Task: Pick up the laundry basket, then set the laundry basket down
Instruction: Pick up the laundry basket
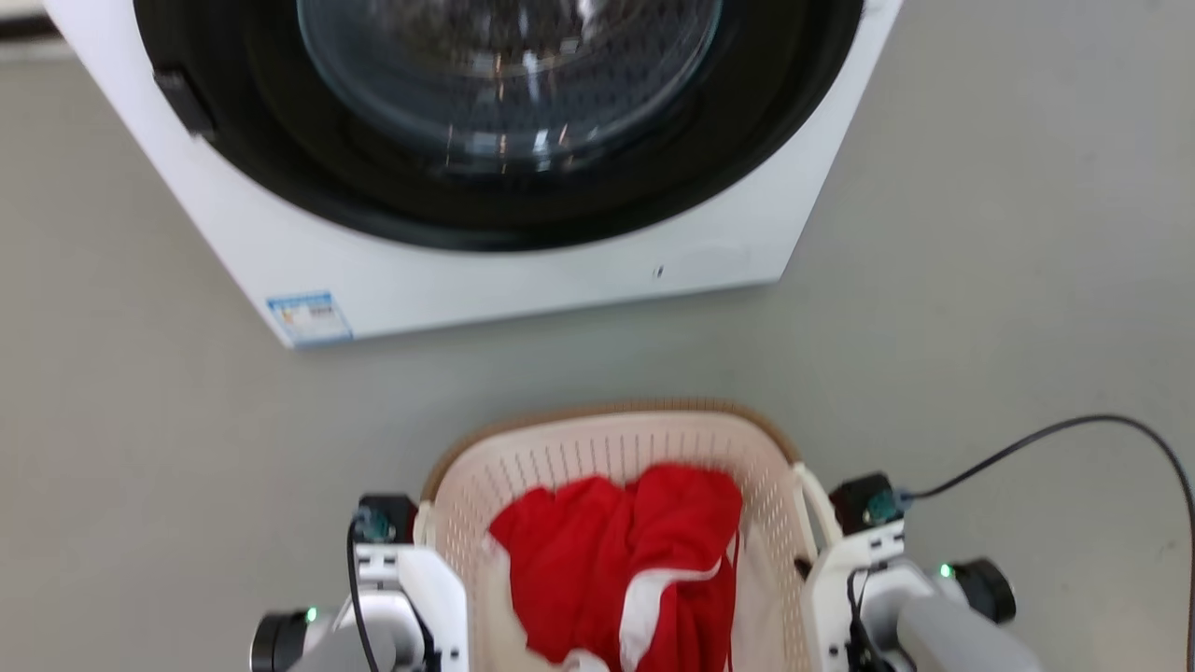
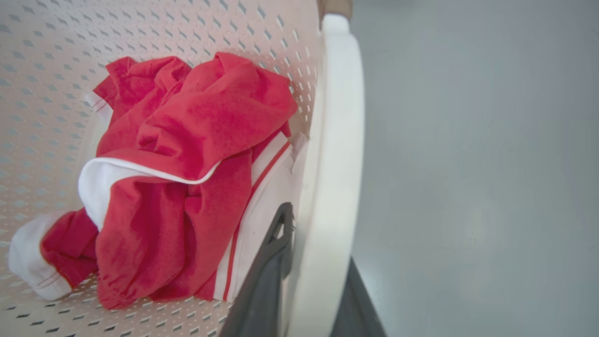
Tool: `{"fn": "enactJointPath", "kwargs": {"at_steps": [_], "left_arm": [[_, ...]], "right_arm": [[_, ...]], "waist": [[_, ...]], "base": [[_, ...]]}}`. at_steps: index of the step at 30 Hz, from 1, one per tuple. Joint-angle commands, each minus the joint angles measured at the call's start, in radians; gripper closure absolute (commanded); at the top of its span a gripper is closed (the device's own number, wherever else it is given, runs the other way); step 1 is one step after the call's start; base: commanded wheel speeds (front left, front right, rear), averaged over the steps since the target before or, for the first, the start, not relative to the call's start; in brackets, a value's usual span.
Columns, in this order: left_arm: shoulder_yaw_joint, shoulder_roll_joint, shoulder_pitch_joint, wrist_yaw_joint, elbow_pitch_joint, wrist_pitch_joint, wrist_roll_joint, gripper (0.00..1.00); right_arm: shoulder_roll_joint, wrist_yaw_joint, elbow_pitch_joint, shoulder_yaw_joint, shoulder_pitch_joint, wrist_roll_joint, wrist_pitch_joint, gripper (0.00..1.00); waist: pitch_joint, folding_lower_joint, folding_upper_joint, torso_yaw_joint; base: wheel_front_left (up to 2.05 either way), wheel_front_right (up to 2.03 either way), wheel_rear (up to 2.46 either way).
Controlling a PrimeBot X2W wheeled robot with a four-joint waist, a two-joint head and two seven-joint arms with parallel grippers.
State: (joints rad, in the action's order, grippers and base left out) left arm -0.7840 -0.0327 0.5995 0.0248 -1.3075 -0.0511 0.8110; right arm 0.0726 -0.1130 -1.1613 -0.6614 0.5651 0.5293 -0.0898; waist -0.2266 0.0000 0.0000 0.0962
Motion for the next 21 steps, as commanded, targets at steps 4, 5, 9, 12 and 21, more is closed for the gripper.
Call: {"fn": "enactJointPath", "kwargs": {"at_steps": [4,5,9,12,21], "left_arm": [[0.0,-0.018,-0.039,-0.016,0.017,0.006,0.002,1.0],[-0.001,-0.018,-0.049,-0.017,0.017,0.011,0.005,1.0],[-0.006,-0.018,-0.07,-0.023,0.018,0.022,0.014,1.0],[-0.012,-0.018,-0.075,-0.027,0.022,0.03,0.019,1.0],[-0.028,-0.018,-0.078,-0.031,0.032,0.061,0.034,1.0]], "right_arm": [[-0.022,-0.018,0.024,-0.076,-0.069,0.037,-0.037,1.0],[-0.022,-0.018,0.025,-0.084,-0.073,0.047,-0.041,1.0],[-0.022,-0.018,0.03,-0.111,-0.08,0.081,-0.051,1.0],[-0.022,-0.018,0.028,-0.127,-0.077,0.103,-0.057,1.0],[-0.022,-0.018,0.015,-0.163,-0.051,0.148,-0.07,1.0]], "waist": [[0.124,0.0,0.0,0.04],[0.134,0.0,0.0,0.041],[0.156,0.0,0.0,0.04],[0.162,0.0,0.0,0.033],[0.166,0.0,0.0,0.015]], "base": [[0.0,0.0,0.0],[0.0,0.0,0.0],[0.0,0.0,0.0],[0.0,0.0,0.0],[0.0,0.0,0.0]]}}
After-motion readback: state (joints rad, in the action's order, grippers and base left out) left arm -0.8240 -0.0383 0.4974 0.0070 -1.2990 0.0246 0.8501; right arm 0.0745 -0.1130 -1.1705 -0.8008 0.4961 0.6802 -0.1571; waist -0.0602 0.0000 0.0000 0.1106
